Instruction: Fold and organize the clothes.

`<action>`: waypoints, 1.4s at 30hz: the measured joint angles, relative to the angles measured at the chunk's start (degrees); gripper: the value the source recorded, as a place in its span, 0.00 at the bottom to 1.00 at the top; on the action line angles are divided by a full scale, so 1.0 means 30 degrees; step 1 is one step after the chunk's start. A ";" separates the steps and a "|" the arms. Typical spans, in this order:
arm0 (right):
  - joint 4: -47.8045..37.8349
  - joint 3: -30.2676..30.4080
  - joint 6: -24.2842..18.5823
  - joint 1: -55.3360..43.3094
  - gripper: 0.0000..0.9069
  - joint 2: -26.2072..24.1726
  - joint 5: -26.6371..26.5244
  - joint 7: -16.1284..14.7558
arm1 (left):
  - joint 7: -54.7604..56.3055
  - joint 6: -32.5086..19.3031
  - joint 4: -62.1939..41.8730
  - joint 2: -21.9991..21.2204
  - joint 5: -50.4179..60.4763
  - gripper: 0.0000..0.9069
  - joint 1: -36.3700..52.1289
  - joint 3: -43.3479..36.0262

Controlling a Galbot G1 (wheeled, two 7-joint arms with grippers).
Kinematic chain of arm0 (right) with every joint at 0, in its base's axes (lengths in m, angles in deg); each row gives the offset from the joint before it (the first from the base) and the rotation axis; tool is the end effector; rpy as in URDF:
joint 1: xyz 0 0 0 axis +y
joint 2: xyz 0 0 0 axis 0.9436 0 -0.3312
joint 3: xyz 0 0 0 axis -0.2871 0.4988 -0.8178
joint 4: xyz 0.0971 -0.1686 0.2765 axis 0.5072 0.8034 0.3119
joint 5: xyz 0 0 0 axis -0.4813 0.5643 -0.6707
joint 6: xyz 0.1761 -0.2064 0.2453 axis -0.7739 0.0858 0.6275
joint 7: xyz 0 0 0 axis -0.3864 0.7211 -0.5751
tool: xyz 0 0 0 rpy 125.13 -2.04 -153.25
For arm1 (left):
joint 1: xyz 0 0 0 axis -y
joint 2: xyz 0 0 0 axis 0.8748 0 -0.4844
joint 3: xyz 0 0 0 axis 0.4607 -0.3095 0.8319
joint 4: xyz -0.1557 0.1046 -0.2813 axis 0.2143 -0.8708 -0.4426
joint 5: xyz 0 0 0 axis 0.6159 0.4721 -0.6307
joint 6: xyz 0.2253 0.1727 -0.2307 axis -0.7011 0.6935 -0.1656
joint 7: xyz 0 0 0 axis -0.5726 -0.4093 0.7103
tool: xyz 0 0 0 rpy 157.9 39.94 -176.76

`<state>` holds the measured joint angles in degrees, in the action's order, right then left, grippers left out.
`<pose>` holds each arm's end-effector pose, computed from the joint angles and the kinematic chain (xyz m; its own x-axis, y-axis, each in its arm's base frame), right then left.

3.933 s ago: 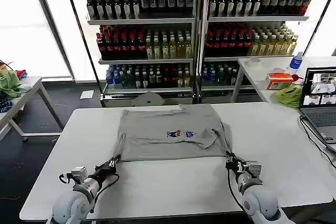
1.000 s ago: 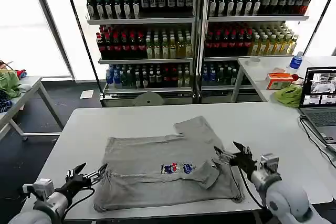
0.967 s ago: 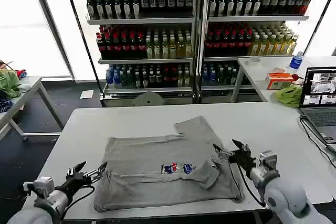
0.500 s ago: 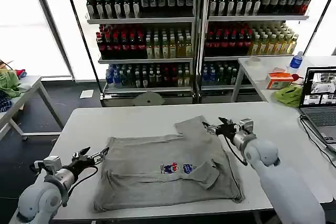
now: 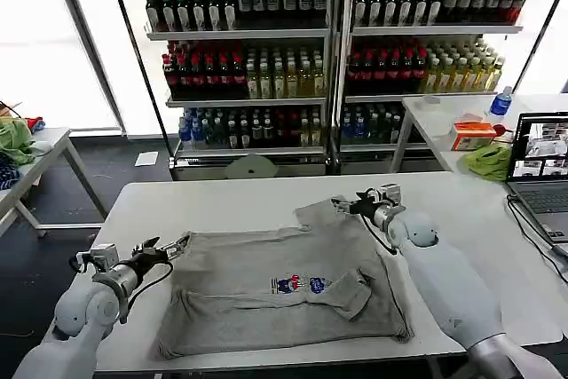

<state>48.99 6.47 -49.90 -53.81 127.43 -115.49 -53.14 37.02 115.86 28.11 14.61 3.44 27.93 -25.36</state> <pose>0.5331 -0.0490 -0.2683 -0.7892 -0.3670 0.4924 -0.3762 0.9227 0.0847 0.3593 0.1550 -0.2684 -0.8576 0.1799 0.4819 0.0935 0.9758 -0.1979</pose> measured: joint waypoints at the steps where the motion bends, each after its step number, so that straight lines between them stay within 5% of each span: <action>1: -0.0126 0.0028 -0.0001 -0.0065 1.00 0.0079 0.0010 -0.0013 | -0.0003 -0.0011 -0.0206 -0.0061 0.0038 1.00 0.0213 -0.0136; 6: -0.0715 0.0180 0.0089 -0.0233 0.99 0.0485 0.0198 -0.0043 | -0.0056 -0.0038 -0.1057 -0.0328 0.0178 1.00 0.0971 -0.0829; 10: -0.0980 0.0265 0.0226 -0.0281 0.82 0.0614 0.0343 -0.0027 | -0.0141 -0.0082 -0.1473 -0.0525 0.0331 1.00 0.1274 -0.1342; 13: -0.1224 0.0318 0.0265 -0.0282 0.00 0.0678 0.0406 -0.0037 | -0.0221 -0.0101 -0.1686 -0.0626 0.0426 1.00 0.1481 -0.1632; 18: -0.1389 0.0479 0.0211 -0.0279 0.00 0.0778 0.0449 -0.0114 | -0.0406 -0.0174 -0.2168 -0.0765 0.0558 0.99 0.1884 -0.1969; 21: -0.1432 0.0565 0.0215 -0.0287 0.00 0.0846 0.0445 -0.0168 | -0.0524 -0.0217 -0.2461 -0.0849 0.0670 0.56 0.2081 -0.2162; 26: -0.1380 0.0611 0.0223 -0.0244 0.00 0.0923 0.0388 -0.0190 | -0.0646 -0.0387 -0.2845 -0.0923 0.0758 0.04 0.2244 -0.2290; 42: -0.1301 0.0650 0.0164 -0.0229 0.00 0.1008 0.0299 -0.0160 | -0.1010 -0.0546 -0.2977 -0.0917 0.0876 0.01 0.1771 -0.2523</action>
<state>45.09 8.42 -49.41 -54.49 130.45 -114.59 -53.62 33.99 114.23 19.18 11.86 6.07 33.24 -32.93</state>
